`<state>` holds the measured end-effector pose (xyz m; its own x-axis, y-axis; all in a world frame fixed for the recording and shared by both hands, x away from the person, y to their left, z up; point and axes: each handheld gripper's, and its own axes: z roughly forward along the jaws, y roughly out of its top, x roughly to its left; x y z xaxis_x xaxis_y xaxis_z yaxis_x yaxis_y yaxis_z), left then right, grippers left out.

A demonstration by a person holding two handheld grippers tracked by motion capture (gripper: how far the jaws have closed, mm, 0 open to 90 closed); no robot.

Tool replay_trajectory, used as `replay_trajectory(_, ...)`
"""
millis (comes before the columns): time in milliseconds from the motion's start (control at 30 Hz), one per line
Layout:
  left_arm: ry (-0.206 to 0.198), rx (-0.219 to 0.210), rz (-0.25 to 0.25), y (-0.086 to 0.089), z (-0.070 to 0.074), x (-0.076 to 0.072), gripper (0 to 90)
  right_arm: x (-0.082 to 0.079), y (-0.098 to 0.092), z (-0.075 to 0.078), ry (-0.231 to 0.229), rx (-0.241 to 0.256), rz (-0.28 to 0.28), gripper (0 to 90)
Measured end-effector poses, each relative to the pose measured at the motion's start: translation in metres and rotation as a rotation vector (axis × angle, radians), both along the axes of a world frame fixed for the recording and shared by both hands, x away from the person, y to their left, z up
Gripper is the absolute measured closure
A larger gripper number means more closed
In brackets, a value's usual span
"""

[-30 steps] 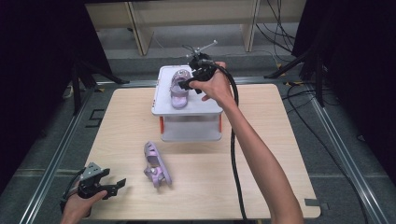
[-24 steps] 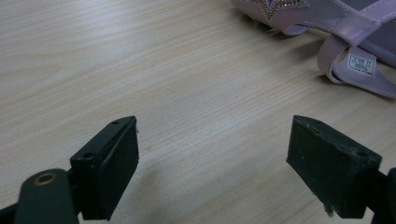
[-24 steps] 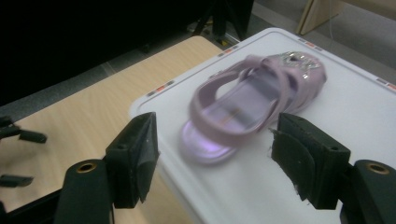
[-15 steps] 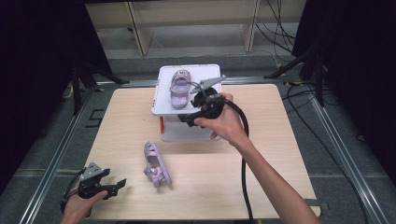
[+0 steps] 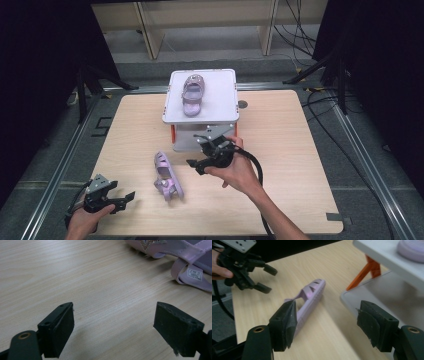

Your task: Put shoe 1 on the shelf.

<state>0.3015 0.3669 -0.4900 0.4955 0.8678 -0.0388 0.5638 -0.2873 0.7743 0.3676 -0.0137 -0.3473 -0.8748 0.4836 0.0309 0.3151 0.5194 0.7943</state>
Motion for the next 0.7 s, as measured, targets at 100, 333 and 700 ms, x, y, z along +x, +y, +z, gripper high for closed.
replay_trajectory(100,0.001,-0.003,-0.001,-0.001,0.0,0.0,16.0,-0.006,0.002,-0.012,0.023,0.042,-0.006,32.3)
replay_trajectory(333,0.003,-0.017,0.005,0.0,0.0,0.0,16.0,-0.015,0.016,-0.035,0.038,-0.032,0.058,31.6)
replay_trajectory(700,0.008,-0.014,0.01,0.0,0.0,0.0,16.1,-0.02,0.041,-0.054,0.059,-0.064,0.125,33.1)
